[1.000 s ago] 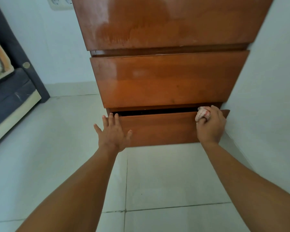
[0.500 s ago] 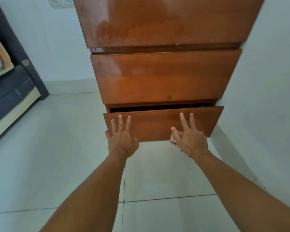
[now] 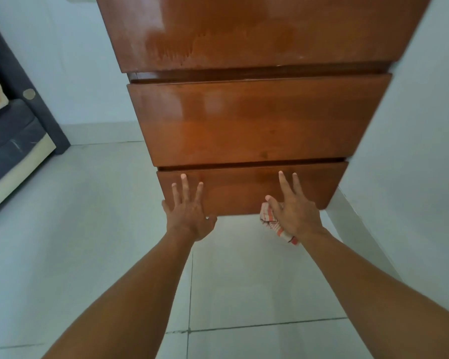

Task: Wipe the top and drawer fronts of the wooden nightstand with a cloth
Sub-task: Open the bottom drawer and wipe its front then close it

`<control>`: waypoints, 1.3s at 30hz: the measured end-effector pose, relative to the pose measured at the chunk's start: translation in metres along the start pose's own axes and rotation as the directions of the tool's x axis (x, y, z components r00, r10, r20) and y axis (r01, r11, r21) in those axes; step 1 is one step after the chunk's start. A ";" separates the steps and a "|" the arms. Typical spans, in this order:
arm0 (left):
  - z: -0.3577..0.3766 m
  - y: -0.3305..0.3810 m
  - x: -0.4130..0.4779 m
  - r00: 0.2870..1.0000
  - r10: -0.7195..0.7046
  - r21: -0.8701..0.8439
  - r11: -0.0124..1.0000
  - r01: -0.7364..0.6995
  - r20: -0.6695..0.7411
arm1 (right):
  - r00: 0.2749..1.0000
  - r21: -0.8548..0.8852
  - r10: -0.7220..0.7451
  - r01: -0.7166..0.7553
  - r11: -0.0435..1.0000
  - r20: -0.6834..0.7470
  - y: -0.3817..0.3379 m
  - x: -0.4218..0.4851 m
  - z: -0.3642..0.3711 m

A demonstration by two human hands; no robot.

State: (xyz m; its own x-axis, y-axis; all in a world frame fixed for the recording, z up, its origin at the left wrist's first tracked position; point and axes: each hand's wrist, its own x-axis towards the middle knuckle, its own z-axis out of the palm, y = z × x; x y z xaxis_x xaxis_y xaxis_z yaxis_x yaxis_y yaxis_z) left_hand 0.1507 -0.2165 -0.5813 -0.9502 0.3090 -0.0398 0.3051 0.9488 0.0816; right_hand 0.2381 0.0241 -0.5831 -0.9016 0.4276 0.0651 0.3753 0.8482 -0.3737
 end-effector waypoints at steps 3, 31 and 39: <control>-0.011 0.010 -0.006 0.984 0.164 -0.128 0.980 -0.154 0.064 | 0.987 0.131 -0.097 0.113 0.985 -0.126 -0.006 -0.008 -0.016; -0.720 0.076 -0.062 0.788 0.528 -0.238 0.849 -0.472 0.317 | 0.844 0.012 -0.188 0.210 0.978 0.502 -0.292 -0.022 -0.670; -0.712 0.143 0.028 0.814 0.428 -0.129 0.902 -0.412 0.392 | 0.841 -0.100 -0.097 0.176 0.979 0.532 -0.256 0.077 -0.665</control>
State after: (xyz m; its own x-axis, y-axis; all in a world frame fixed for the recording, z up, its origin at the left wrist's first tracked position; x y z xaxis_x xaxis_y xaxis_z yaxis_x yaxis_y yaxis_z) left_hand 0.1229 -0.1184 0.1381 -0.6186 0.6832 -0.3880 0.6583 0.7203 0.2189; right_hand 0.2152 0.0479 0.1324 -0.9090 0.1113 -0.4016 0.2303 0.9373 -0.2617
